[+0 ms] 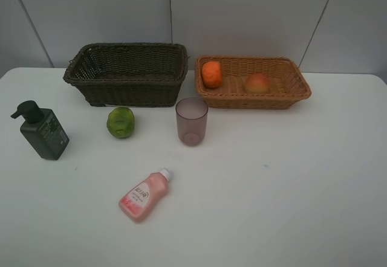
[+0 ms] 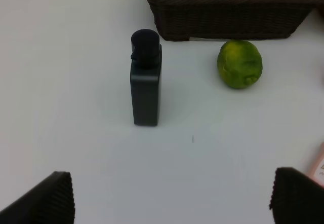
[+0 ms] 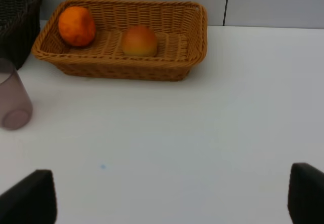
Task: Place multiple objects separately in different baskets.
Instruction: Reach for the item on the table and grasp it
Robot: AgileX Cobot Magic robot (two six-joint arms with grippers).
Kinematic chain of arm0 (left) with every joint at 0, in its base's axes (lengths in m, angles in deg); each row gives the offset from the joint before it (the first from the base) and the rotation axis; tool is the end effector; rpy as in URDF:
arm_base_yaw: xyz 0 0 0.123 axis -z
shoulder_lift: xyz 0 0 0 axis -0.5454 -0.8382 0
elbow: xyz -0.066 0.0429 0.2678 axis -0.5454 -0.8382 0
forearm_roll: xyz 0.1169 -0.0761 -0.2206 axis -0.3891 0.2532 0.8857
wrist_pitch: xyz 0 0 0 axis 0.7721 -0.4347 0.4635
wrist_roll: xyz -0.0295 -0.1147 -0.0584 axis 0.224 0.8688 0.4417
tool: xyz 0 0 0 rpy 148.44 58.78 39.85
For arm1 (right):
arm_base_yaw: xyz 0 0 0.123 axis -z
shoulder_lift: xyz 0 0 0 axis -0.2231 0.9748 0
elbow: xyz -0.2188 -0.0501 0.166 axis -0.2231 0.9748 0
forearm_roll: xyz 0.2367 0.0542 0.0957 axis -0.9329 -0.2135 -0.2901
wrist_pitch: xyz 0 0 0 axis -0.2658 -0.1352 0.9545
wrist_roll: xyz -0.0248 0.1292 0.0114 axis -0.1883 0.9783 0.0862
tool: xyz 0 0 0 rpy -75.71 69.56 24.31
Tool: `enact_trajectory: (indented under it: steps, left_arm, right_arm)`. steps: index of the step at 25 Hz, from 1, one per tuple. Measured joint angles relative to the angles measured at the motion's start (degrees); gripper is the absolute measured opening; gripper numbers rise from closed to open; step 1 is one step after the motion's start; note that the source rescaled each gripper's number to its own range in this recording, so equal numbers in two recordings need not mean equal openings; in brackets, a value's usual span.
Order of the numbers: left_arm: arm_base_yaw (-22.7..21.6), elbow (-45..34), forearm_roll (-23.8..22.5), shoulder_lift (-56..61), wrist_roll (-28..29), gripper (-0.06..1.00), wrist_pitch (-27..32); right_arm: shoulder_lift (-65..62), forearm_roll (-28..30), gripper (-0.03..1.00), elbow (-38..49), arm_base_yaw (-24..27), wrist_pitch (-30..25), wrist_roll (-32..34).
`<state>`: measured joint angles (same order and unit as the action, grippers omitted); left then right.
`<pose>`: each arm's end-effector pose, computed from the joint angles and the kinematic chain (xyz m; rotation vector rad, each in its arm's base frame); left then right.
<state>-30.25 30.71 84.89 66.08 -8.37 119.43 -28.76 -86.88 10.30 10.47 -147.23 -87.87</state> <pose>0.0440 0.0015 0.2651 -0.0433 2.0341 -0.0484 0.0427 0.0039 0.2718 -0.0624 2.0105 0.0363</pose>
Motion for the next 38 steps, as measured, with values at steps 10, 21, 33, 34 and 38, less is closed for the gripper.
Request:
enact_trajectory:
  steps: [10, 21, 33, 34, 38]
  left_arm:
    - [0.0, 0.0, 0.8, 0.0, 0.0, 1.0, 0.0]
    - [-0.1, 0.5, 3.0, -11.1, 1.4, 1.0, -1.7]
    - [0.6, 13.3, 5.5, -49.4, -5.9, 1.0, -7.8]
    - [1.8, 15.1, 3.8, -52.8, -5.7, 1.0, -7.8]
    - [11.4, 22.1, -4.7, -65.5, -1.4, 1.0, -7.5]
  right_arm:
    - [0.0, 0.0, 0.97, 0.0, 0.0, 0.0, 0.0]
    - [0.0, 0.0, 0.97, 0.0, 0.0, 0.0, 0.0]
    - [0.0, 0.0, 0.97, 0.0, 0.0, 0.0, 0.0]
    - [0.0, 0.0, 0.97, 0.0, 0.0, 0.0, 0.0]
    - [0.0, 0.0, 0.97, 0.0, 0.0, 0.0, 0.0]
